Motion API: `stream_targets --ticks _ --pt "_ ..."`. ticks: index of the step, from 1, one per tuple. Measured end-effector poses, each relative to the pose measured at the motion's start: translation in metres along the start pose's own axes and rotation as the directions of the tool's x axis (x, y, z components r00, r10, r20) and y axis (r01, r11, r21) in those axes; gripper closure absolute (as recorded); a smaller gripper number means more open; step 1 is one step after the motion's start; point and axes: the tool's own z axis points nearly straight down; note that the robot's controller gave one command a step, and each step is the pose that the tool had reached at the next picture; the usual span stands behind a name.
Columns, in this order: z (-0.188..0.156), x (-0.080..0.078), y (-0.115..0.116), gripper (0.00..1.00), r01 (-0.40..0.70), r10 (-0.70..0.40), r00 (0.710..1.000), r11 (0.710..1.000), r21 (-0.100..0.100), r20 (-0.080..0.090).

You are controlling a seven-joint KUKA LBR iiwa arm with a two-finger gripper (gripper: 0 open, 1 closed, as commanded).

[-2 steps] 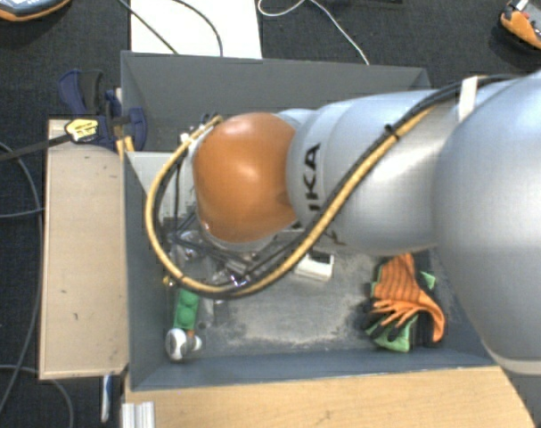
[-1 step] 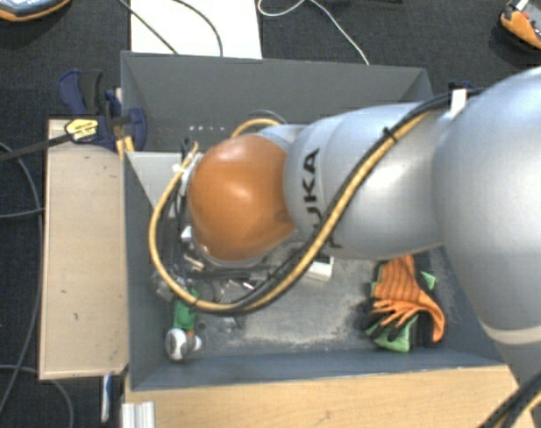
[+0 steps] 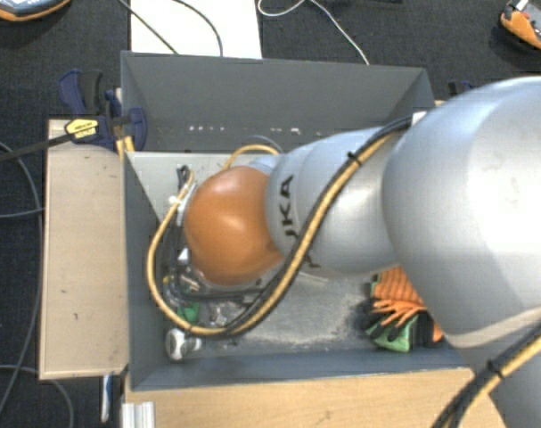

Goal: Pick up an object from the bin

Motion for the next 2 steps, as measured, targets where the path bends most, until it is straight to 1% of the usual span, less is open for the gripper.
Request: stream_targets --ticks 1,2 --pt "-0.0033 -0.002 0.0085 1.0 0.439 -0.439 0.899 0.899 0.005 0.016" --pt "-0.0033 -0.002 0.0088 1.0 0.436 -0.436 0.9 0.9 0.003 0.016"
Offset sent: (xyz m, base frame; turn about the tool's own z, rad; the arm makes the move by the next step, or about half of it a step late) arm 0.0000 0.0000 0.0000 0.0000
